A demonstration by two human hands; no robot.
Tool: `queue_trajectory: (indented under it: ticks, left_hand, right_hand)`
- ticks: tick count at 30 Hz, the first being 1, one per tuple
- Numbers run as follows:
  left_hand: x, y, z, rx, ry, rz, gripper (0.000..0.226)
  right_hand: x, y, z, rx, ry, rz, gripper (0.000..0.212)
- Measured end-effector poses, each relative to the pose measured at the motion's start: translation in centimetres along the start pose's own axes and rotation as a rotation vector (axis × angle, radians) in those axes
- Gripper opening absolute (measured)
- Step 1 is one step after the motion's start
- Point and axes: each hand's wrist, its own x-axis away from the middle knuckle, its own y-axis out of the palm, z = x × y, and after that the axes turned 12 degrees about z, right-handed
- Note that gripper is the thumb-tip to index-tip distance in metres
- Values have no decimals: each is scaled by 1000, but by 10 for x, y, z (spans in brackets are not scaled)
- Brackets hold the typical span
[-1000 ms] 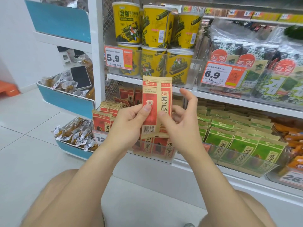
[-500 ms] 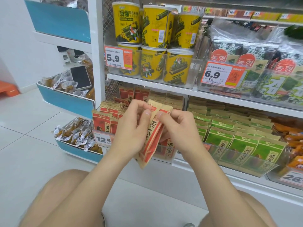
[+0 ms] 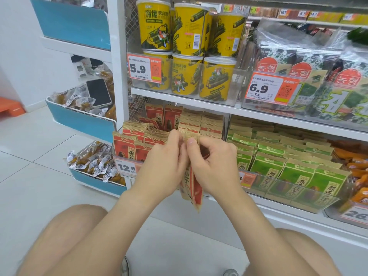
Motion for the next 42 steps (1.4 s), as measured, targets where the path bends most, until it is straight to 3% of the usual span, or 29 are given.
queue_trajectory:
  ticks: [11, 19, 25, 29, 31, 34, 37, 40, 42]
  left_hand:
    - [-3, 0, 1, 132, -55, 34, 28]
    - [-8, -10, 3, 181, -78, -53, 14]
    - [-8, -11, 3, 166, -100, -43, 32]
    - [-4, -9, -11, 59, -101, -95, 49]
    - [-6, -7, -14, 58, -160, -97, 39]
    - [-12, -9, -10, 244, -402, -88, 9]
    - [-17, -12, -1, 608, -737, -24, 12]
    - [-22, -15, 2, 774, -811, 204, 38]
    - [-24, -16, 1, 848, -822, 336, 49]
  right_hand:
    - [-3, 2, -1, -132, 40, 102, 49]
    - [3, 5, -1, -51, -120, 206, 46]
    - [4, 11, -9, -66, -232, 329, 47]
    - [-3, 12, -6, -113, -37, 422, 46]
    - [-7, 3, -7, -166, 67, 440, 43]
    - [-13, -5, -10, -273, 277, 458, 34]
    - [-15, 0, -5, -478, 518, 365, 23]
    - [-14, 2, -2, -481, 581, 220, 58]
    - [-12, 0, -3, -470, 552, 114, 63]
